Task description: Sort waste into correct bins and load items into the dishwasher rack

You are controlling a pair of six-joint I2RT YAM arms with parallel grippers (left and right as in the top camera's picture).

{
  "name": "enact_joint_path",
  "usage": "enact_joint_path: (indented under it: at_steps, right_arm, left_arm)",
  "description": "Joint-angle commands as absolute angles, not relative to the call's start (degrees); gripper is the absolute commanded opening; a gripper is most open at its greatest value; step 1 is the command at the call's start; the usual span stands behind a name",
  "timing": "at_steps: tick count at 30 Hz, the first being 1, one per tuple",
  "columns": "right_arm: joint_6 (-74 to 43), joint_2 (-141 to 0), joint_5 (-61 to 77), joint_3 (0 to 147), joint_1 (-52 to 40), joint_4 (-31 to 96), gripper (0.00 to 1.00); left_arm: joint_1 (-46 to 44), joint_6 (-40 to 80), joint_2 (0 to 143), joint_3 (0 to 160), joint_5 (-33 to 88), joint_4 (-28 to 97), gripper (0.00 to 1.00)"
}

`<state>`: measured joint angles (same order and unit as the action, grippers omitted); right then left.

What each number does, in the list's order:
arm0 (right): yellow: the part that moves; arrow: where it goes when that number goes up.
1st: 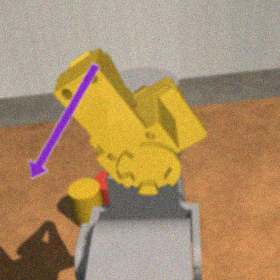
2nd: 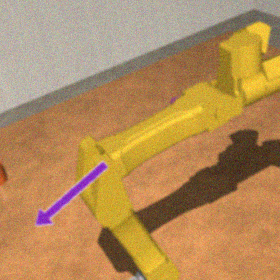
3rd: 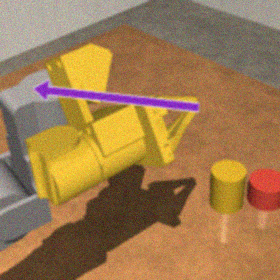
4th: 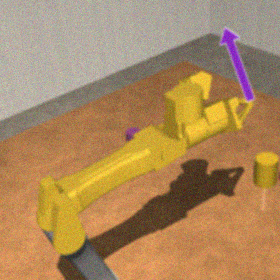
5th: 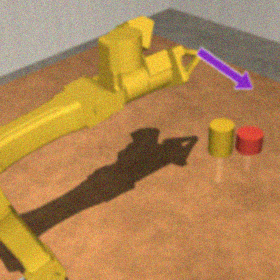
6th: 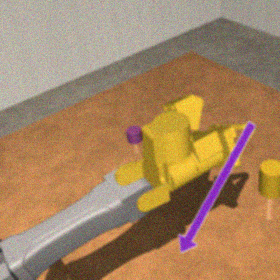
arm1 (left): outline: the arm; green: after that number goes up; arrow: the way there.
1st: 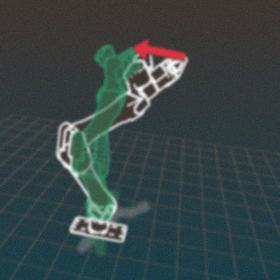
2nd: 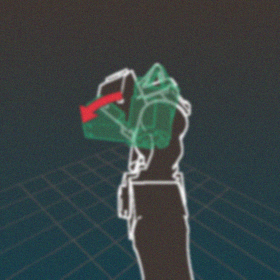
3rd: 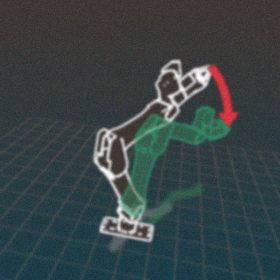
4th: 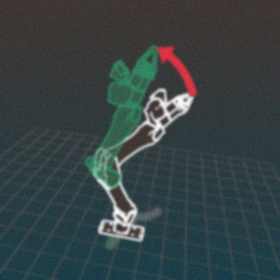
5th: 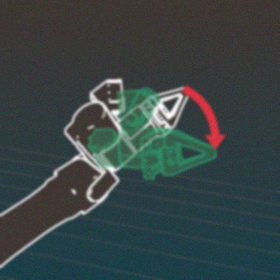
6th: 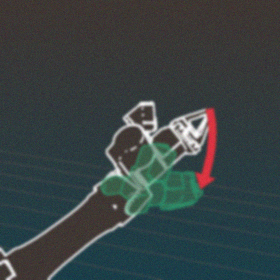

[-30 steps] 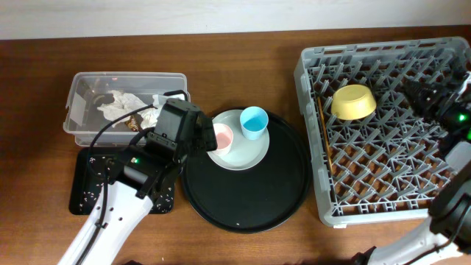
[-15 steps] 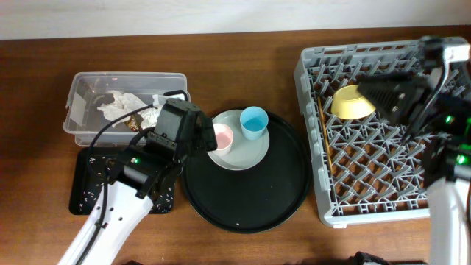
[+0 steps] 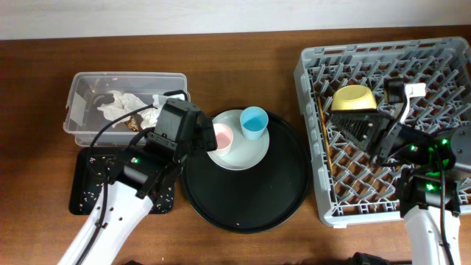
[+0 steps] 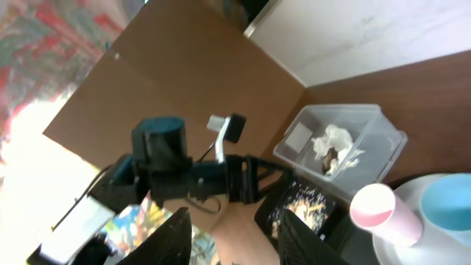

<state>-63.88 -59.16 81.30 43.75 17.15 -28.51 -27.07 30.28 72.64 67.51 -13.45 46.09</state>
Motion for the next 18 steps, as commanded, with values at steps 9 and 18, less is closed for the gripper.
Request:
enact_joint_path:
  at_steps: [9,18]
  right_arm:
    - [-30.0,-58.8,62.5,43.7,15.6,4.6,0.4]
    - [-4.6,-58.9,25.1,57.9,5.1,45.9,0.41]
  left_arm:
    - [-26.8,30.6,72.4,68.3,-13.3,46.0,0.99]
    - [-26.8,30.6,72.4,68.3,-13.2,46.0,0.99]
